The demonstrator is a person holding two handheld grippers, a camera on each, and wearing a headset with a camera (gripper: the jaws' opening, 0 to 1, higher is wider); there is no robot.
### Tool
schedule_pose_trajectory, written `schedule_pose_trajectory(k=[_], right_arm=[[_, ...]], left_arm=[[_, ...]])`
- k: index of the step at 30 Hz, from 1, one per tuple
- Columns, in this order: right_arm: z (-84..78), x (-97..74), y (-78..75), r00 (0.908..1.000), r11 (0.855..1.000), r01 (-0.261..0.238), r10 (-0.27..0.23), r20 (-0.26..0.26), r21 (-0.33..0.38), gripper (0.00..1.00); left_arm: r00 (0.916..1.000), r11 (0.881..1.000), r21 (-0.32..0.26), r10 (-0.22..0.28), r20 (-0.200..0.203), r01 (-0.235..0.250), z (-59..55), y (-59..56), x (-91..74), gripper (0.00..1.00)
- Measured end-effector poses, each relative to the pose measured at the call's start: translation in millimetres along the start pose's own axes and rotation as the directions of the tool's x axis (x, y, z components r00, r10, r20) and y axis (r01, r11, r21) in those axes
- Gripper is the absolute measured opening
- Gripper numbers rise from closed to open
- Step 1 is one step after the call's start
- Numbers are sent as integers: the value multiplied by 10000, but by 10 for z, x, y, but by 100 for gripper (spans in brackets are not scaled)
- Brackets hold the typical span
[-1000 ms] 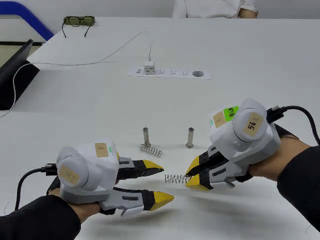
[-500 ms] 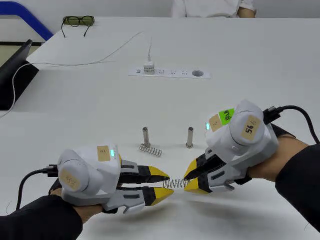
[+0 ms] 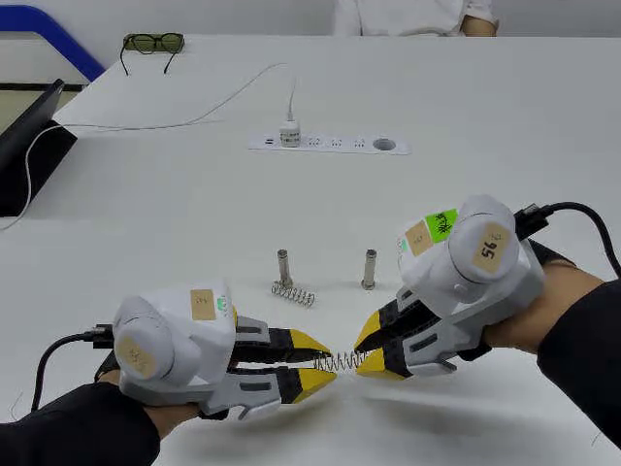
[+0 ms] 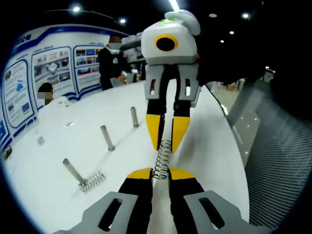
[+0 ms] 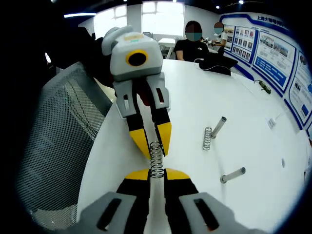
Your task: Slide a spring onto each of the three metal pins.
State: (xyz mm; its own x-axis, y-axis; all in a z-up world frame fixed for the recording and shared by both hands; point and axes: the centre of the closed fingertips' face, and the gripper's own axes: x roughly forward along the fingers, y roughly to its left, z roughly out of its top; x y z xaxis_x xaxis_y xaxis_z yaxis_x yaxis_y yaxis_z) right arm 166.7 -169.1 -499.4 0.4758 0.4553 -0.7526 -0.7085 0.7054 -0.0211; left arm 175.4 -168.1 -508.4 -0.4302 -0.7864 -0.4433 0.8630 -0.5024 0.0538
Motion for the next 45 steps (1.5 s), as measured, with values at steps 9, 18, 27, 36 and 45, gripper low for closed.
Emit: schedule_pose_trajectory(k=[9,18,27,36,45], right_arm=[[186,-74,7,9983,10000,20,-22,587,32,11],[336,-87,16,9950,10000,61,-56,995,-54,11],[470,-43,26,9904,9999,81,-67,1377,-90,12],[527,-14,41,9881,9999,59,-44,1540,-96,12],[491,32,61,9899,10000,-24,22,1418,15,12]], left_arm=[[10000,10000,13,-40,-42,40,-7,-15,-5,12],[10000,9999,44,-96,-27,96,-1,-29,-7,11],[9999,9999,24,-149,-16,149,0,-49,6,11],[9998,9998,-13,-185,62,185,16,-61,10,11],[9996,9998,-55,-207,206,208,36,-67,10,11]])
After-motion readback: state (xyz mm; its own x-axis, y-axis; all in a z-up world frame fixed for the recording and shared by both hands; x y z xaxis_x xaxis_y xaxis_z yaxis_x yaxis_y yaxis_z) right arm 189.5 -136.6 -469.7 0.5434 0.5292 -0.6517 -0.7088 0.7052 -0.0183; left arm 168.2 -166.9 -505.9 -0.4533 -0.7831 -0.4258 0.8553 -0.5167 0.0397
